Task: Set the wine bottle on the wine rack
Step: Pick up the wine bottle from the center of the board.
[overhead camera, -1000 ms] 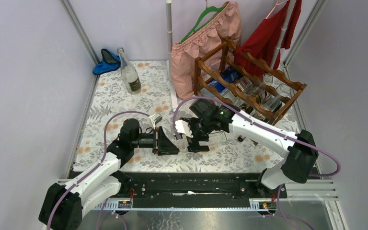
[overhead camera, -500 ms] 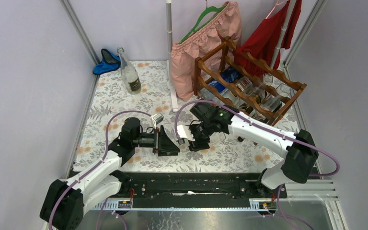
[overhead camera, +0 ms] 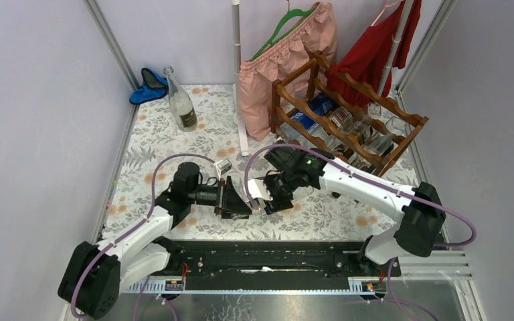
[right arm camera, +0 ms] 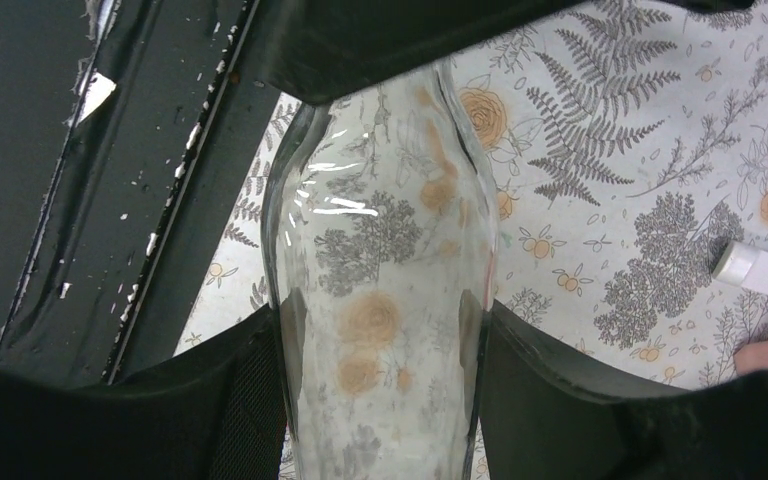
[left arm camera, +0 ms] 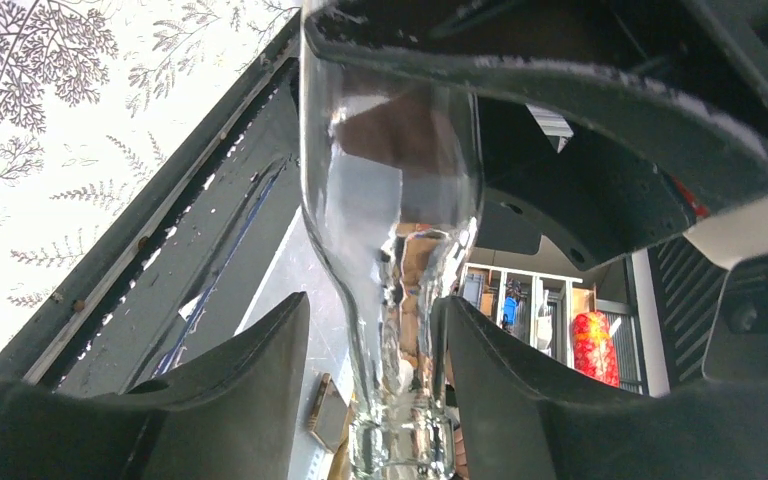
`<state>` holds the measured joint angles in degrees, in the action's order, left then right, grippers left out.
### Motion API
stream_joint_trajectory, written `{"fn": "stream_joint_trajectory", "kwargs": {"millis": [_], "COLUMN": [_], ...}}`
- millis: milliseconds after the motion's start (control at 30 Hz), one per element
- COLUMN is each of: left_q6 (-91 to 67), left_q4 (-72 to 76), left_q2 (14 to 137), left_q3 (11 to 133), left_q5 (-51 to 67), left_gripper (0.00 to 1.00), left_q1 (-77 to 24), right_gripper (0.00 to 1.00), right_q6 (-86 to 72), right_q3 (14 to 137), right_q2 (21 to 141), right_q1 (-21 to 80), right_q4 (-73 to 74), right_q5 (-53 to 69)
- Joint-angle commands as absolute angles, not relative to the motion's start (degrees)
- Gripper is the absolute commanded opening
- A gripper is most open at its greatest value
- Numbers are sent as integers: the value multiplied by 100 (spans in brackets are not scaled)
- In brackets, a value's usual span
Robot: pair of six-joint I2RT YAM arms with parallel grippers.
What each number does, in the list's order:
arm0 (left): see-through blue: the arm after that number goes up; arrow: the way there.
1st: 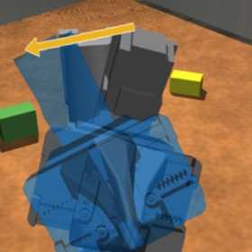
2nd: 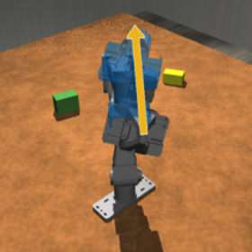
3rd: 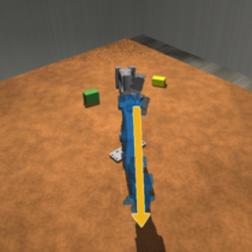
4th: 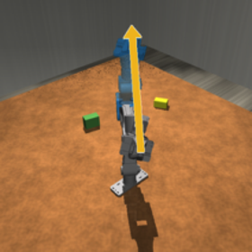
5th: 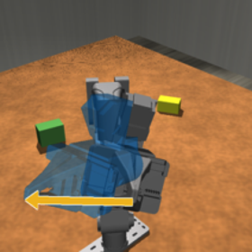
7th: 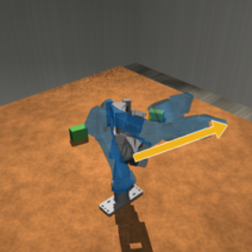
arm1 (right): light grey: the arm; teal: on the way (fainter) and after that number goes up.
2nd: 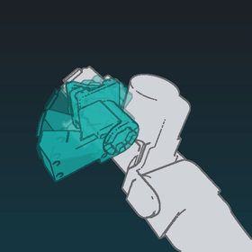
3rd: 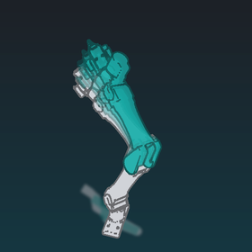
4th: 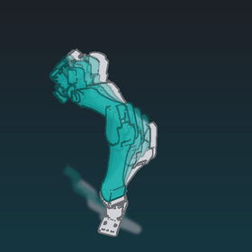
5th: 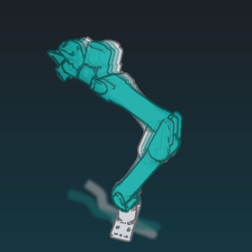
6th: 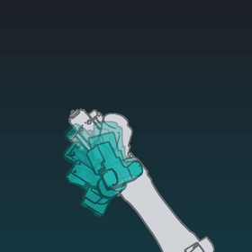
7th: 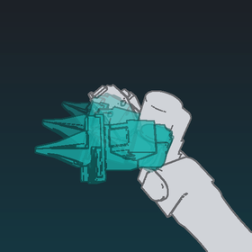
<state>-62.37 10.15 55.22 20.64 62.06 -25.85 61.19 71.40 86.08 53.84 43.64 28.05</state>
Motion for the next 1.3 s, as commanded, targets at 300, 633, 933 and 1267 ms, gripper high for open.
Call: {"fn": "stream_joint_trajectory", "kwargs": {"millis": [300,633,933,1267], "left_q6": [-6086,-6117,-6091,-6056], "left_q4": [1024,1020,1020,1020], "left_q2": [5648,5585,5564,5552], "left_q3": [2250,2221,2215,2206], "left_q5": [6398,6417,6451,6469], "left_gripper": [54,48,52,42], "left_q1": [-2636,-2653,-2697,-2725], "right_gripper": [5,5,5,5], "right_q6": [6206,5998,5876,5792], "right_q3": [7272,7431,7527,7528], "right_q2": [8485,8613,8716,8789], "right_q1": [5808,5805,5810,5808], "right_q4": [4223,4263,4280,4280], "right_q5": [2674,2547,2490,2393]}}
